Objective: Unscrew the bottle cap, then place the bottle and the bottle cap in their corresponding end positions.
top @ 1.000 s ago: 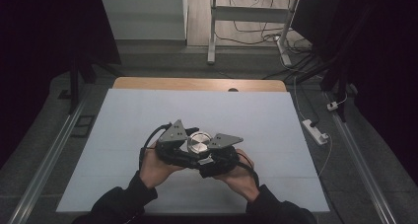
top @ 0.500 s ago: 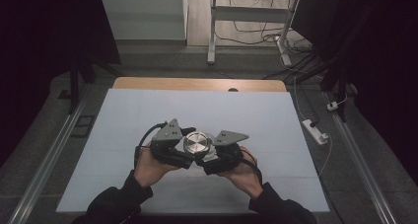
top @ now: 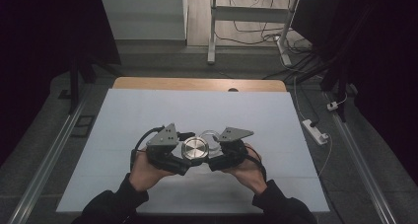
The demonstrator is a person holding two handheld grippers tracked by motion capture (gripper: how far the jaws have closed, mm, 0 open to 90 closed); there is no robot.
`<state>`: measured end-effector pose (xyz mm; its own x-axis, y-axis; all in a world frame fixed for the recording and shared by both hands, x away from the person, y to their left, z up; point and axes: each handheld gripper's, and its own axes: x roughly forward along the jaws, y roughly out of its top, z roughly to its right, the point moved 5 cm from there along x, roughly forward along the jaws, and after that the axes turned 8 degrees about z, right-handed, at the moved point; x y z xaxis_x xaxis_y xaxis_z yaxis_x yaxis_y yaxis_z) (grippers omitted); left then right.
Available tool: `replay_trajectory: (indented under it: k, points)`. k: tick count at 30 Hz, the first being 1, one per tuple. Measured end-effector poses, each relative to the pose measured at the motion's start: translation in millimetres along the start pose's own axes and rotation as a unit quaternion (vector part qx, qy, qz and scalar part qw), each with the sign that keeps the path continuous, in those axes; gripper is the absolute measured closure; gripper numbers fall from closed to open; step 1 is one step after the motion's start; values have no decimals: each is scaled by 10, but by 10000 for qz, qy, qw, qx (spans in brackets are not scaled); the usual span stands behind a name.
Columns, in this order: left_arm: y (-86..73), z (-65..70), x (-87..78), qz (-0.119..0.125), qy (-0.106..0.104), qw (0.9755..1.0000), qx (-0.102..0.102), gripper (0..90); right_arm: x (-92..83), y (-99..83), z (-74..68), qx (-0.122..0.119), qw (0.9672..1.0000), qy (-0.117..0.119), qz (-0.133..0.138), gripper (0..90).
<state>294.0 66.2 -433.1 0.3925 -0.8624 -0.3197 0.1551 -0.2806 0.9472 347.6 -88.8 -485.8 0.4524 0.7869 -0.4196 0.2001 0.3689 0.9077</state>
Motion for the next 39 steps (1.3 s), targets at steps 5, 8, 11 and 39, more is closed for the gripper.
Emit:
replay_trajectory:
  k: [5,8,11,39]
  points:
    - [-42,29,-3,-5,-51,10000,-44,206,-10,-8,59,47,10000,-56,4,150]
    - [-66,48,-1,-16,-87,10000,-46,206,-21,0,76,79,9999,-57,32,150]
    - [-89,70,1,-24,-126,9999,-31,206,-29,11,92,91,9999,-89,46,150]
    - [-490,263,109,-174,-278,9994,-91,206,74,93,238,187,9996,-177,65,150]
